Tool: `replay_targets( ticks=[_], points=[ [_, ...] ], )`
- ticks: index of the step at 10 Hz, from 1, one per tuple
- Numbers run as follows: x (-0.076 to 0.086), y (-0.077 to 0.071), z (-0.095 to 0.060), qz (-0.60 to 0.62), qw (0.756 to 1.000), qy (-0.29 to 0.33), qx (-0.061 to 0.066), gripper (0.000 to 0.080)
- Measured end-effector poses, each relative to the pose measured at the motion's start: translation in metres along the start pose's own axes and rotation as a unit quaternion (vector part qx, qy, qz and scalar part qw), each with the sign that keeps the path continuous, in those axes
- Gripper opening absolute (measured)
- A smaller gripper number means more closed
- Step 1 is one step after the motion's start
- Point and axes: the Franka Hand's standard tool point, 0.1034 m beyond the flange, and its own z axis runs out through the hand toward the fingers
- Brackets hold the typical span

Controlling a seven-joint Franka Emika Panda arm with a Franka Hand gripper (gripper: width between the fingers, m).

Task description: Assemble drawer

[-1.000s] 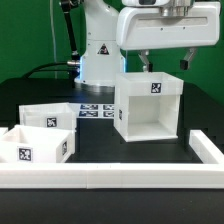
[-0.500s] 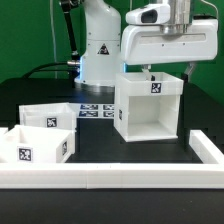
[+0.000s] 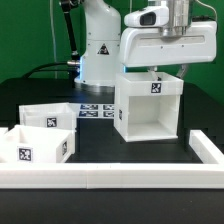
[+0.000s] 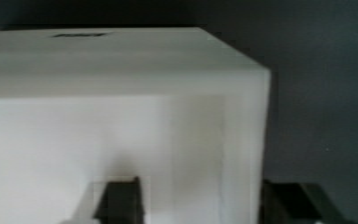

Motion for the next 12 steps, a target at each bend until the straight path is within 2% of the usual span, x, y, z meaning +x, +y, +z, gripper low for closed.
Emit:
replay_targets(
  ticks=[1,2,3,8,10,12],
  points=[
    [0.0,0.0,0.0,0.0,1.0,0.0,0.0,0.022],
    [0.0,0.0,0.0,0.0,1.0,0.0,0.0,0.0054],
    [0.0,0.0,0.0,0.0,1.0,0.0,0.0,0.0036],
    [0.0,0.001,0.0,-0.004,1.0,-0.001,0.0,0.0036],
    [0.016,0.02,-0.006,-0.008,1.0,-0.009,0.001,0.0037],
    [0.037,0.034,-0.003,-0.004,1.0,-0.007,0.004,0.0038]
  ],
)
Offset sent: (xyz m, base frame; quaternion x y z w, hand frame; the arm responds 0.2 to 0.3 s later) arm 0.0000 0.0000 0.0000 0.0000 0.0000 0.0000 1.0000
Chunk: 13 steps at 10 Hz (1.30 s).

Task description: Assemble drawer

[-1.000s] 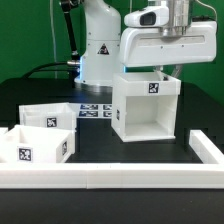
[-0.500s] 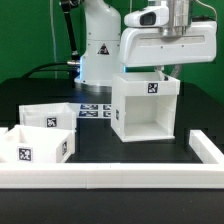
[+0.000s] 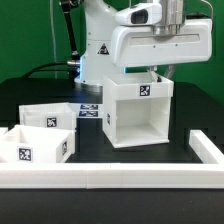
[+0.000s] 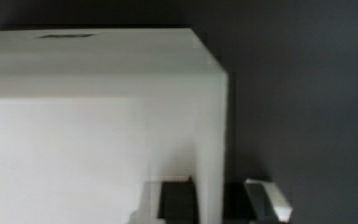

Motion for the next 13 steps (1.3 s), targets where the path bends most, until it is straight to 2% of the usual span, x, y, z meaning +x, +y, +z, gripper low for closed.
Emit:
replay_targets(
  ticks=[3,4,8,9,10,11,13],
  points=[
    [0.039,0.021,0.001,0.005,1.0,0.018,0.001,0.0038],
    [0.043,0.024,0.001,0.015,1.0,0.021,0.001,0.0038],
    [0.044,0.02,0.001,0.166,0.986,0.021,0.009,0.0038],
    [0.047,0.023,0.001,0.253,0.967,0.022,0.019,0.0038],
    [0.054,0.027,0.001,0.28,0.959,0.023,0.021,0.0038],
    [0.065,0.029,-0.001,0.339,0.94,0.026,0.025,0.0038],
    [0.08,0.038,-0.008,0.422,0.905,0.023,0.043,0.0038]
  ],
)
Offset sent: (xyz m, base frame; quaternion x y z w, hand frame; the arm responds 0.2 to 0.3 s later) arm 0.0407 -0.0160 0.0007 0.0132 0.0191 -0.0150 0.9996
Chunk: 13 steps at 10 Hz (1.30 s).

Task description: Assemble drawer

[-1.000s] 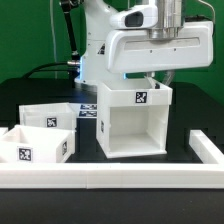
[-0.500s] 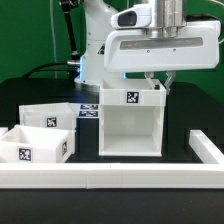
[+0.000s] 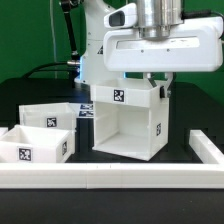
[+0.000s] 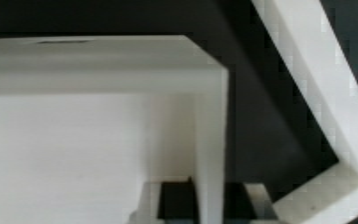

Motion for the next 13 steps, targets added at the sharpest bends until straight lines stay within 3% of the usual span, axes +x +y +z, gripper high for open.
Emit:
replay_targets(
  ticks=[1,6,11,13],
  points=[
    [0.002,-0.001,-0.001,0.057,0.998,-0.003,0.008,0.0038],
    [-0.005,-0.006,0.001,0.197,0.98,-0.014,0.015,0.0038],
    [0.019,-0.019,0.008,0.422,0.905,-0.039,0.041,0.0038],
    [0.024,-0.033,0.011,0.415,0.908,-0.043,0.043,0.0038]
  ],
)
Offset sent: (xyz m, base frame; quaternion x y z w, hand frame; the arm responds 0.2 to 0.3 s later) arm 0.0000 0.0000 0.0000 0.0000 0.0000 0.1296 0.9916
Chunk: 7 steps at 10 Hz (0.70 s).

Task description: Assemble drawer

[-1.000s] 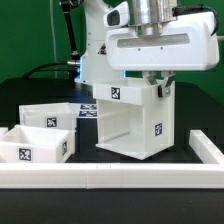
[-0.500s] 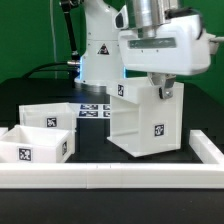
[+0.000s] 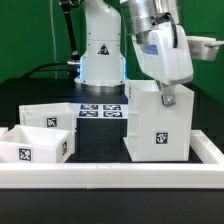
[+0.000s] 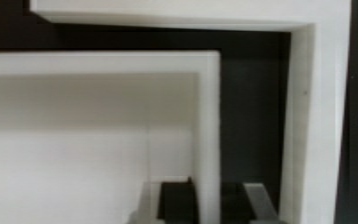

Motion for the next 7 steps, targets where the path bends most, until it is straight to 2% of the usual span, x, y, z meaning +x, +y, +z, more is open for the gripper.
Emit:
replay_targets(
  ticks=[2,4,7],
  points=[
    [-0.007,-0.012,0.004,-0.006,1.0,-0.002,0.005,0.0038],
    [-0.016,-0.022,0.006,-0.012,1.0,-0.008,0.004,0.0038],
    [-0.018,-0.04,0.004,-0.014,1.0,-0.011,0.011,0.0038]
  ],
)
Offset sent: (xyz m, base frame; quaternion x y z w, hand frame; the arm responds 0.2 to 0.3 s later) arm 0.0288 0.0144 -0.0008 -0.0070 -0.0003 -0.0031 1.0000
